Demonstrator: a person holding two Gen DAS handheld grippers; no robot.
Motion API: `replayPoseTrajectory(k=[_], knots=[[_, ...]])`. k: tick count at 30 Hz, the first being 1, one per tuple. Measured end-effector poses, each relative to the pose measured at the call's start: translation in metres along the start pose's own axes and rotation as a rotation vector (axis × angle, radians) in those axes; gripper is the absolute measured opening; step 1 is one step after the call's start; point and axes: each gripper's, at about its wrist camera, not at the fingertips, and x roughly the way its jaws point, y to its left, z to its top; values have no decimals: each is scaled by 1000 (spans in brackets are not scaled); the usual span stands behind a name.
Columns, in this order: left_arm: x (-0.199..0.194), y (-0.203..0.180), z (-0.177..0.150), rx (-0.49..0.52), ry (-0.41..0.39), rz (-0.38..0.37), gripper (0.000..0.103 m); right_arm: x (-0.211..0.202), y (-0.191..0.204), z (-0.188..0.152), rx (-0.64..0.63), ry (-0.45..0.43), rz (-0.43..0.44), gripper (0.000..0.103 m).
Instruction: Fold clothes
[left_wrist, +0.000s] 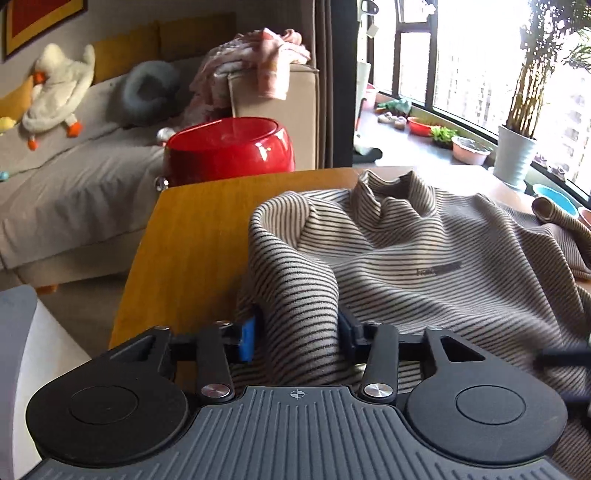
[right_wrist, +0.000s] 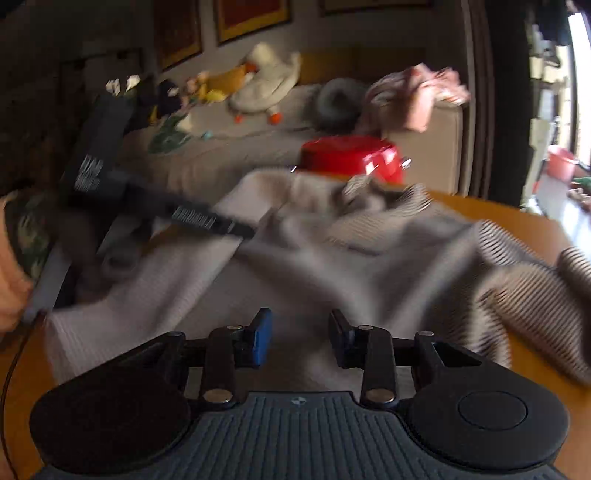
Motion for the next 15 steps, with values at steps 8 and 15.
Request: replayPoseTrajectory(k=[8,15], knots=[[-1,46,18,-68,-67,155,35,-32,24,-37,-28,57,63,36],[-46,41,35,-141,-153,33,66,-55,-12,-11,-33,-55,-181,41]])
